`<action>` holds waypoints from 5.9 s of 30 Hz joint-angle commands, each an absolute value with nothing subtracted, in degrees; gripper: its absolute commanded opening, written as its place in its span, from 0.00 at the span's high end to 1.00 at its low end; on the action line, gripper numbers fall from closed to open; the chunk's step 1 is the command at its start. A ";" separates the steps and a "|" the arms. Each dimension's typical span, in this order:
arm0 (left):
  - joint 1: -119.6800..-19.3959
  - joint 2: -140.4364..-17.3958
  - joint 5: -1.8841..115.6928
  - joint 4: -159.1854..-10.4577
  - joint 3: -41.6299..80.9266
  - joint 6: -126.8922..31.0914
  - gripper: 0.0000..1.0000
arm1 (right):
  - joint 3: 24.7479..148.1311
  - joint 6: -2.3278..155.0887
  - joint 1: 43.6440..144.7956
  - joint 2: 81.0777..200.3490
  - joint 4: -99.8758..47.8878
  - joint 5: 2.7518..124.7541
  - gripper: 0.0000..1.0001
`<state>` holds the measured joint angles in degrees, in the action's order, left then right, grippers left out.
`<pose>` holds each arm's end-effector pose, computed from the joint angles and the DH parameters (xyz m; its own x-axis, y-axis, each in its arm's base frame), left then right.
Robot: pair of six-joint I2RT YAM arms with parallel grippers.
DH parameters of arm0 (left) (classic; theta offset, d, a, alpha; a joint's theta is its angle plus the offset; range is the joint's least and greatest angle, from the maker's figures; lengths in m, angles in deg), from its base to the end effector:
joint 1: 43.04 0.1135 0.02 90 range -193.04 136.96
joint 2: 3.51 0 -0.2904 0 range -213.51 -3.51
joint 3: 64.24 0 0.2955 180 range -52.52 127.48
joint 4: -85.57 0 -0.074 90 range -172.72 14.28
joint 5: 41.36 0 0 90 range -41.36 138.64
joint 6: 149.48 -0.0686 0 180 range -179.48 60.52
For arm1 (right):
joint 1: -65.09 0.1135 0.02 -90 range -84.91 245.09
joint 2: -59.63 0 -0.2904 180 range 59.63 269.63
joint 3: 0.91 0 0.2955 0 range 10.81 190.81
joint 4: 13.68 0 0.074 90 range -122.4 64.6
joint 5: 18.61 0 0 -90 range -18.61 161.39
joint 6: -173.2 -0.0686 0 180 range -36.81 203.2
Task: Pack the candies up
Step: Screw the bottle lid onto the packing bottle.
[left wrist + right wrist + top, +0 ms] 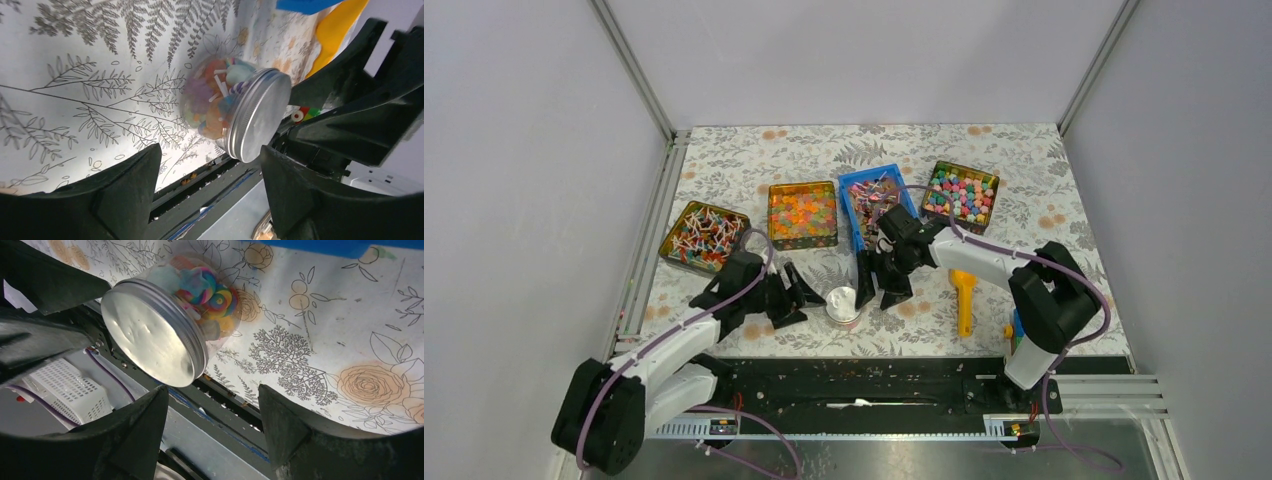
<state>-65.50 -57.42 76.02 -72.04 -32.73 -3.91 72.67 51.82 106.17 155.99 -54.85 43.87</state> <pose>0.1893 -0.1124 0.1405 -0.8967 -0.4218 -0.1340 -0.1747 0.6155 -0.7686 0.2685 0.2761 0.1666 -0.9613 -0.2253 -0.1588 -0.2755 0.7643 0.5831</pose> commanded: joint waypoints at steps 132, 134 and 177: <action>-75.69 -65.41 83.63 -66.43 -17.27 -90.08 0.01 | 66.92 65.51 102.86 128.65 -55.59 61.25 0.00; -75.96 -68.57 83.98 -63.89 -14.87 -91.83 0.01 | 66.59 65.56 102.87 127.65 -55.58 61.35 0.00; -94.61 -67.41 62.57 -116.25 -42.34 -65.07 0.01 | 61.42 64.99 102.64 114.72 -59.50 68.25 0.00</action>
